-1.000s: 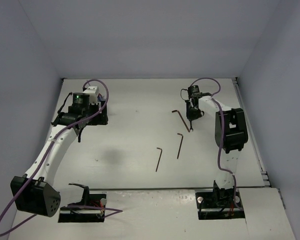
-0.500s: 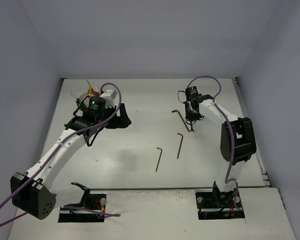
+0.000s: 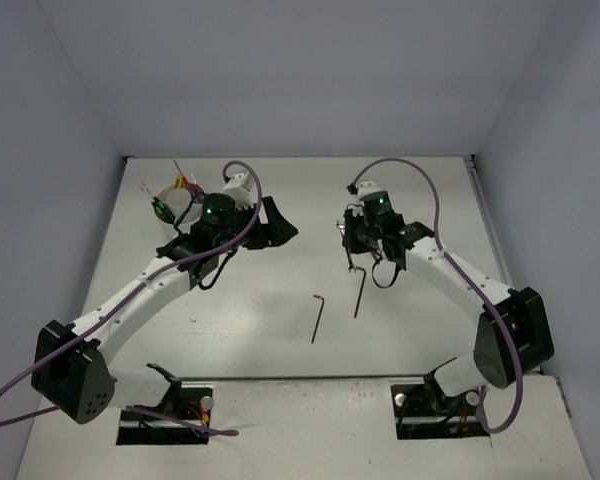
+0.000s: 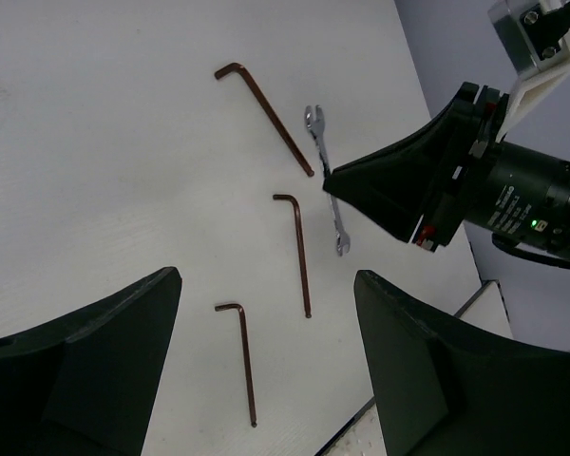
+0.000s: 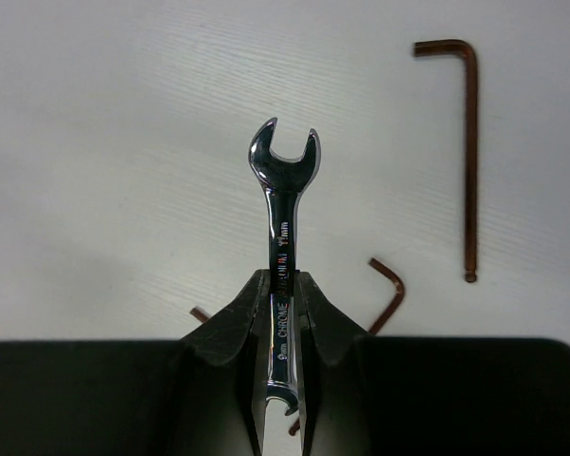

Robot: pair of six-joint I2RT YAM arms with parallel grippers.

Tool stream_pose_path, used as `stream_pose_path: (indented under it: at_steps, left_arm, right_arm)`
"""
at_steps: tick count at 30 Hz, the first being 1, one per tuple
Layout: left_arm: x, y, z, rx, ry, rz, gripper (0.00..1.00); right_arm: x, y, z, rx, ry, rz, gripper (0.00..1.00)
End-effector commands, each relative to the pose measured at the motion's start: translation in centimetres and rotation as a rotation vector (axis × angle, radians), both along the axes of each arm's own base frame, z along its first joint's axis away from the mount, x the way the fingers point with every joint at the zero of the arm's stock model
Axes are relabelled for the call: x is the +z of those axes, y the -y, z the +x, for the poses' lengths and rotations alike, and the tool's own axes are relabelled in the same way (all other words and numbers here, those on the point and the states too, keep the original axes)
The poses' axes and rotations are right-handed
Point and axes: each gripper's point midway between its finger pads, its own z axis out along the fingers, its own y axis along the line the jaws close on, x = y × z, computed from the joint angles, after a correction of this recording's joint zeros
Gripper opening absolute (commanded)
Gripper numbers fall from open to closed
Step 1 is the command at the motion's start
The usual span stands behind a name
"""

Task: Sort the tools into containers

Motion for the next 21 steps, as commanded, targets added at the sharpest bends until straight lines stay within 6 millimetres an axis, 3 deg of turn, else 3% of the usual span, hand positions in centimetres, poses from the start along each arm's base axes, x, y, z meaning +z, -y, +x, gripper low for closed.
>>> stream_pose_path:
  at_steps: [1,5,12,21]
  left_arm:
    - [5.1,2.8,1.3,-0.025,0.130,-0.103,0.71]
    - [4.1,3.8,1.8,-0.011,0.109,-0.083,0.71]
    - [2.5,4.8,2.6,0.013,0.070,-0.037,0.70]
    - [1.8,6.3,3.6,0.009,0.057,-0.025,0.57]
  right_arm:
    - [5.0,-4.3,0.2,0.095,0.163,0.198,0.00]
    - [6.1,-6.3,-1.0,0.145,0.199,0.257,0.00]
    - [6.8,-7.9,-1.8,0.176,0.221,0.312,0.00]
    - [7.2,-8.7,-2.2,0.200,0.224,0.348,0.00]
